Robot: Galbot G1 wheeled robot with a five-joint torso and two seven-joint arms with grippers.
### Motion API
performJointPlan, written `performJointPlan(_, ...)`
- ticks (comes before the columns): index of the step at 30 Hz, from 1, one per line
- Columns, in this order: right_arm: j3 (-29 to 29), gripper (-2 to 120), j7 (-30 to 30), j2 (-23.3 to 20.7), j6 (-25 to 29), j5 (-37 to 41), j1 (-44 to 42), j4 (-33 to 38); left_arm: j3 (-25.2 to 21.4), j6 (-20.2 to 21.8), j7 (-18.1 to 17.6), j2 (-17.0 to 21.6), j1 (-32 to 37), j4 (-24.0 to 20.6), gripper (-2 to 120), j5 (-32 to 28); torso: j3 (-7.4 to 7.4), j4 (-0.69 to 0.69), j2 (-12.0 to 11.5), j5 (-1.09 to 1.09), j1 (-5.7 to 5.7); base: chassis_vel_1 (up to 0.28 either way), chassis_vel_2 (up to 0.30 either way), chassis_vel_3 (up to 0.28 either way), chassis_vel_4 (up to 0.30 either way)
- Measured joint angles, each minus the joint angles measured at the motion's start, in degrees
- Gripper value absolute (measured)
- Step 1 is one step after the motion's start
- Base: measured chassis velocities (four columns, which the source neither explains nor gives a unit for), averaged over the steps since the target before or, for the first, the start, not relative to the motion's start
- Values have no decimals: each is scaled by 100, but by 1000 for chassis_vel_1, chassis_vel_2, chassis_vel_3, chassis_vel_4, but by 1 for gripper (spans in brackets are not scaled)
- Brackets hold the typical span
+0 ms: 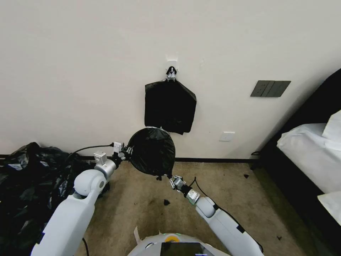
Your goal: Place a trash bag onto the trash bin.
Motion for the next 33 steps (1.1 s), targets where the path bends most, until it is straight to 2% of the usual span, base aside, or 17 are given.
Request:
performJointPlan(3, 37, 9, -6, -78, 196, -154, 10, 51, 7, -19, -25, -13, 17, -18, 1, 16, 0, 0, 0, 1, 0, 0, 0, 0, 0)
performJointPlan(6, 183, 22, -323, -400, 664, -213, -19, 246, 126, -103, -53, -16, 47, -6, 1, 211, 0, 0, 0, 1, 0, 0, 0, 0, 0)
performJointPlan(8, 204, 24, -414, -456, 720, -176, -34, 282, 142, -115, -55, -17, 51, -2, 1, 237, 0, 0, 0, 1, 0, 0, 0, 0, 0)
performJointPlan(12, 515, 45, -1577, -1103, 1283, 434, -303, 856, 376, -240, -127, -46, 68, 144, 1, 532, 0, -1, 0, 1, 0, 0, 0, 0, 0)
performJointPlan(13, 515, 45, -1577, -1103, 1283, 434, -303, 856, 376, -240, -127, -46, 68, 144, 1, 532, 0, -1, 0, 1, 0, 0, 0, 0, 0)
performJointPlan(15, 838, 54, -2356, -1309, 1400, 773, -442, 1175, 482, -273, -180, -77, 53, 220, 1, 609, 0, -1, 0, 1, 0, 0, 0, 0, 0)
performJointPlan(17, 1228, 64, -3246, -1436, 1413, 1147, -538, 1410, 548, -290, -223, -113, 24, 273, 1, 648, 0, -1, 0, 1, 0, 0, 0, 0, 0)
performJointPlan(18, 1228, 64, -3246, -1436, 1413, 1147, -538, 1410, 548, -290, -223, -113, 24, 273, 1, 648, 0, -1, 0, 1, 0, 0, 0, 0, 0)
performJointPlan(19, 1514, 69, -3843, -1505, 1378, 1403, -590, 1555, 583, -294, -241, -135, 4, 299, 1, 658, 0, -1, 0, 0, 0, 0, 0, 0, 0)
performJointPlan(20, 1514, 69, -3843, -1505, 1378, 1403, -590, 1555, 583, -294, -241, -135, 4, 299, 1, 658, 0, -1, 0, 0, 0, 0, 0, 0, 0)
performJointPlan(22, 1905, 81, -4562, -1577, 1223, 1807, -636, 1747, 635, -300, -265, -158, -34, 331, 1, 667, 0, -2, 0, 0, 0, 0, 0, 0, 0)
performJointPlan(23, 1905, 81, -4562, -1577, 1223, 1807, -636, 1747, 635, -300, -265, -158, -34, 331, 1, 667, 0, -2, 0, 0, 0, 0, 0, 0, 0)
performJointPlan(25, 2031, 91, -4705, -1584, 1062, 2098, -628, 1851, 670, -315, -277, -156, -60, 350, 1, 669, 0, 0, 0, 0, 0, 0, 0, 0, 0)
performJointPlan(28, 1967, 88, -4489, -1566, 928, 2320, -608, 1968, 705, -344, -296, -150, -67, 357, 1, 671, 0, 0, 0, 0, 0, 0, 0, 0, 0)
performJointPlan(31, 1372, 75, -3032, -1414, 375, 2618, -588, 2438, 839, -453, -403, -193, -75, 361, 1, 672, -1, 0, 0, 1, 0, 0, 0, 0, 0)
performJointPlan(32, 1372, 75, -3032, -1414, 375, 2618, -588, 2438, 839, -453, -403, -193, -75, 361, 1, 672, -1, 0, 0, 1, 0, 0, 0, 0, 0)
performJointPlan(33, 1150, 69, -2500, -1325, 72, 2646, -538, 2605, 910, -502, -476, -233, -76, 362, 1, 671, 0, 0, 0, -1, 0, 0, 0, 0, 0)
